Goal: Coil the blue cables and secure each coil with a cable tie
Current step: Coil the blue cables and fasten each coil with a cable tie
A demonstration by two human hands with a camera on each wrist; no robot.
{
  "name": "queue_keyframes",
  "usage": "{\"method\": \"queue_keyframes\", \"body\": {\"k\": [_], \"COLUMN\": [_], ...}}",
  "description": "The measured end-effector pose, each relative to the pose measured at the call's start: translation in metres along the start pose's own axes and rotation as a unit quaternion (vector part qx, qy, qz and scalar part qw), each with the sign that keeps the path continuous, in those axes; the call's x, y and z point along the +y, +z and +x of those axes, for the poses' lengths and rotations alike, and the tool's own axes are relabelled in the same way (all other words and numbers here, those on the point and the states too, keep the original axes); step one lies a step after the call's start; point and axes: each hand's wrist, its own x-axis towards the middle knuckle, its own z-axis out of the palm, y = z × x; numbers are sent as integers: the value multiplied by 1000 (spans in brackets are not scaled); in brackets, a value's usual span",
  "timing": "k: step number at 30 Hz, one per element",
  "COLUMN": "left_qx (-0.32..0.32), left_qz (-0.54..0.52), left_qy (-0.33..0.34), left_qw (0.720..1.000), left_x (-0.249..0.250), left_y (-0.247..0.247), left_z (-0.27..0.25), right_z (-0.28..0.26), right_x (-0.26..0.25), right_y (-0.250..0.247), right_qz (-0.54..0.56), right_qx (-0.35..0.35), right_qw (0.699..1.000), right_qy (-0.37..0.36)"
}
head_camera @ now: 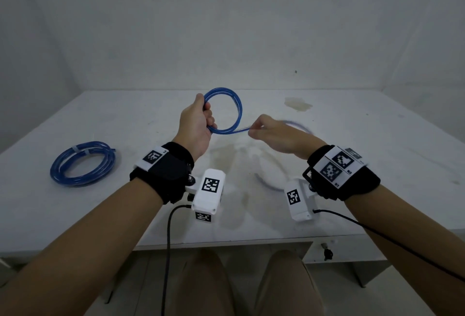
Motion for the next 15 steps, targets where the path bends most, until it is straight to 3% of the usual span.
{"method": "queue_keyframes", "body": {"k": [4,9,13,15], "left_qx": [-3,-1,-5,-5], "left_qz": [4,-6,7,24], "left_qy": [-17,-57,-77,-77], "left_qw": [1000,998,997,997], "left_x": [-6,-12,-15,-15], "left_y": [-2,-2,-2,-3], "left_z": [-4,-10,-15,-16], "right_z": [11,21,23,23], "right_x": [-3,2,6,9], "right_y": [3,16,17,13], "right_qz": [76,254,263,246], "right_qx": [56,128,152,116], "right_qw": [995,959,953,961], "right_qy": [8,22,25,46]}}
